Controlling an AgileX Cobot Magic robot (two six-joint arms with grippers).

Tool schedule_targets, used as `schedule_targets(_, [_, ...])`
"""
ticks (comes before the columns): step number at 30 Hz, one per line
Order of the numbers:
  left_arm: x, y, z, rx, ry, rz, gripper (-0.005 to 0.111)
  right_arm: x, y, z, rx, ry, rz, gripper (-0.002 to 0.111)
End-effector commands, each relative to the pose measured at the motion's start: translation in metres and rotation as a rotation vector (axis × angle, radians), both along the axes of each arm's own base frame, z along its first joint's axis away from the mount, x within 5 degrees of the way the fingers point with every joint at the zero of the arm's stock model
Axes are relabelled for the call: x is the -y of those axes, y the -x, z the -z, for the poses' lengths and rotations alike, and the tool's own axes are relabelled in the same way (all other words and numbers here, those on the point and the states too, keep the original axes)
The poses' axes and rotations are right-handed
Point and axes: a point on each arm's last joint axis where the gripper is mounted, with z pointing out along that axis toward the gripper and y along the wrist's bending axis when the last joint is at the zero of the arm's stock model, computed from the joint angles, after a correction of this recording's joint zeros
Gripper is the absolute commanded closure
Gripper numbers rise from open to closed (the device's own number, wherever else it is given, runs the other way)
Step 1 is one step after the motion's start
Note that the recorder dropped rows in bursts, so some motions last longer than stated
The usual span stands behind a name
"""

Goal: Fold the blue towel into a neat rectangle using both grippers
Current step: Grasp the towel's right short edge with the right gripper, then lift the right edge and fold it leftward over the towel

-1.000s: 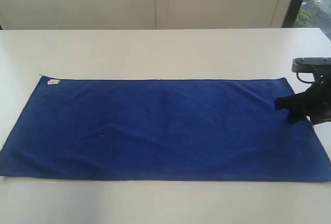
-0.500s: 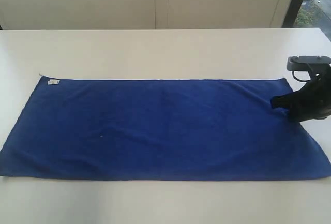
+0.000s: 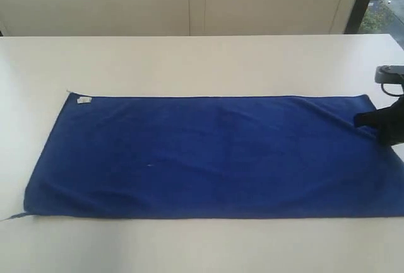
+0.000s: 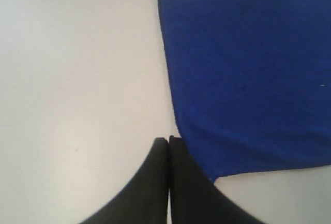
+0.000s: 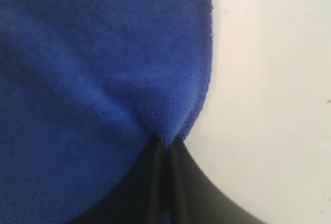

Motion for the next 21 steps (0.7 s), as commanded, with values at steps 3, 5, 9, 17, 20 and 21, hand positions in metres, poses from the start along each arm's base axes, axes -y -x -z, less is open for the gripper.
schedule_targets(3, [0.0, 0.002, 0.001, -0.004, 0.014, -0.008, 0.107, 0.042, -0.001, -0.014, 0.065, 0.054, 0.088, 0.108])
schedule_targets(5, [0.0, 0.002, 0.001, -0.004, 0.014, -0.008, 0.107, 0.053, 0.001, -0.017, 0.077, 0.064, 0.115, 0.108])
schedule_targets(9, [0.0, 0.002, 0.001, -0.004, 0.014, -0.008, 0.107, 0.072, 0.004, -0.021, 0.108, 0.082, 0.167, 0.108])
schedule_targets(17, [0.0, 0.002, 0.001, -0.004, 0.014, -0.008, 0.107, 0.082, 0.008, -0.028, 0.14, 0.057, 0.249, 0.108])
schedule_targets(20, [0.0, 0.002, 0.001, -0.004, 0.014, -0.008, 0.107, 0.07, 0.003, -0.04, 0.181, 0.029, 0.251, 0.108])
schedule_targets(21, [0.0, 0.002, 0.001, -0.004, 0.014, -0.008, 0.107, 0.065, 0.001, -0.046, 0.198, 0.026, 0.245, 0.108])
